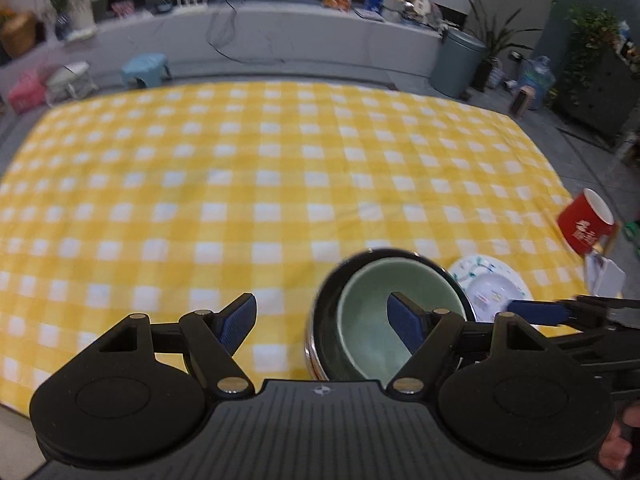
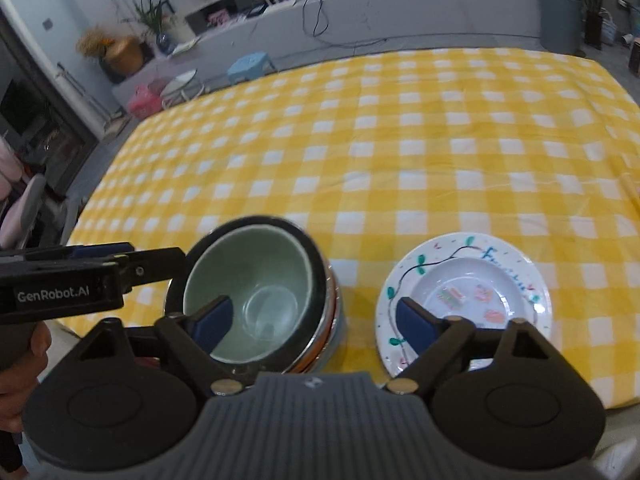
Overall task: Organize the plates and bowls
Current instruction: 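Move both tools to the rim of the stacked bowls and grip it, then lift the bowl stack with both tools and carry it over the plates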
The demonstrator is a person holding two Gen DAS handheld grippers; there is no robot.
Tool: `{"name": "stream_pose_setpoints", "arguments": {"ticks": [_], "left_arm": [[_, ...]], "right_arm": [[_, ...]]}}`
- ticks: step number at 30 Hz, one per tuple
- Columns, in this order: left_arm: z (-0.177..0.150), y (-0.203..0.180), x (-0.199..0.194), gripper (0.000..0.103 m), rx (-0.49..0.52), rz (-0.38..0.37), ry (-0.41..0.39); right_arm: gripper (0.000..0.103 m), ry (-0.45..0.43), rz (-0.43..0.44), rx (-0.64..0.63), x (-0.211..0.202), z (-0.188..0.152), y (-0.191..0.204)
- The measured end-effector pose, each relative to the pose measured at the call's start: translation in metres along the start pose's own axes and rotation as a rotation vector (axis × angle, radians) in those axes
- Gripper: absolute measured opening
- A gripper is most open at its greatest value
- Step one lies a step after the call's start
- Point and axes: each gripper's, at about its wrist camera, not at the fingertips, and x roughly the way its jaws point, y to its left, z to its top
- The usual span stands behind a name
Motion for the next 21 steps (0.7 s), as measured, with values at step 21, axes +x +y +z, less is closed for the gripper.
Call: {"name": "stream_pose_setpoints", "arguments": {"ticks": [21], "left_arm": [[-0.011,0.010,0.057,0.088,-0.051,0.010,0.114]], "right_arm": [[0.056,0.113,0.103,-0.009,0.065,-0.005,-0.013]]}}
